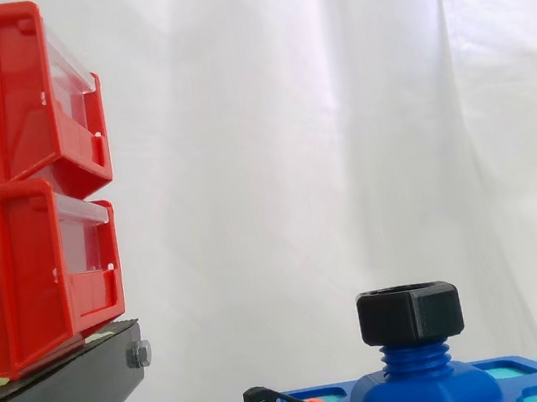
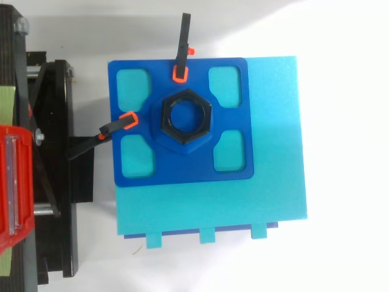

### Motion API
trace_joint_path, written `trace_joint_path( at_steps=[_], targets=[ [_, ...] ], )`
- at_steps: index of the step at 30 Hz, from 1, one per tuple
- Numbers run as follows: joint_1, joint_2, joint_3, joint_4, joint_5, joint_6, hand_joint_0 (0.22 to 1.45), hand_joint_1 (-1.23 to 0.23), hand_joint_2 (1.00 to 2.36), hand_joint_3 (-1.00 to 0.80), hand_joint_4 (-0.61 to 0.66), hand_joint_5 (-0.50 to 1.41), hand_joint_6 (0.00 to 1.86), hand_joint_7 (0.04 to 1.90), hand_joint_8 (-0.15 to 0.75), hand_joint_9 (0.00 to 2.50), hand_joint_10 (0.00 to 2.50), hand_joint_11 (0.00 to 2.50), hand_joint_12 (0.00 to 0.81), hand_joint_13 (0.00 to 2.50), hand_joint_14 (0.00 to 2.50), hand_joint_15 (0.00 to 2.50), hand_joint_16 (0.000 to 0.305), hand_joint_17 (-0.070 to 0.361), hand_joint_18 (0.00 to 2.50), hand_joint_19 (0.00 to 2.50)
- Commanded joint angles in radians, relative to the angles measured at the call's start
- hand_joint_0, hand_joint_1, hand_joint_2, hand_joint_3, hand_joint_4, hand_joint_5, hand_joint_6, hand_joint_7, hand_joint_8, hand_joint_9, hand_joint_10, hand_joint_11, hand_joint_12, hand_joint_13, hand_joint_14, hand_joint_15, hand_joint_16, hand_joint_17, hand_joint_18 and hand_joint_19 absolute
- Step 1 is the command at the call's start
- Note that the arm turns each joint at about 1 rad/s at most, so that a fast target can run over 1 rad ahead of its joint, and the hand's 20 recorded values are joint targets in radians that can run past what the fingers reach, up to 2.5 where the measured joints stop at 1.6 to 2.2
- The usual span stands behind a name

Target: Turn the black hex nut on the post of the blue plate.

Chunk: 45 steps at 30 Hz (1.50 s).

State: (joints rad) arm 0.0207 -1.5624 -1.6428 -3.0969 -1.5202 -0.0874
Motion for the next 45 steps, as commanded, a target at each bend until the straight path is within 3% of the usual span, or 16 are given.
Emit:
trace_joint_path(
  at_steps=[1,35,38,42,45],
  targets=[
    [-0.001,-0.001,0.000,0.000,0.000,0.000,0.44,-0.57,1.00,-0.50,0.10,-0.24,0.50,0.75,0.199,0.33,0.00,0.00,0.327,0.30,0.00,0.03,0.056,0.126,0.21,0.14],
    [-0.001,-0.001,0.000,-0.011,-0.002,-0.003,0.48,-0.65,1.00,-0.50,0.09,-0.24,0.50,0.76,0.185,0.37,0.00,0.03,0.311,0.37,0.00,0.08,0.049,0.110,0.23,0.14],
    [0.001,-0.001,0.000,-0.065,0.000,-0.029,0.48,-0.65,1.00,-0.50,0.09,-0.24,0.50,0.76,0.188,0.37,0.00,0.03,0.311,0.37,0.00,0.08,0.049,0.110,0.23,0.14],
    [0.010,-0.002,0.000,-0.068,0.003,-0.104,0.48,-0.65,1.00,-0.50,0.09,-0.24,0.50,0.76,0.187,0.37,0.00,0.03,0.312,0.37,0.00,0.08,0.049,0.110,0.23,0.15],
    [0.021,-0.002,0.000,-0.066,0.026,-0.178,0.48,-0.65,1.00,-0.50,0.09,-0.24,0.50,0.76,0.186,0.37,0.00,0.02,0.313,0.37,0.00,0.07,0.049,0.110,0.23,0.14]
  ],
)
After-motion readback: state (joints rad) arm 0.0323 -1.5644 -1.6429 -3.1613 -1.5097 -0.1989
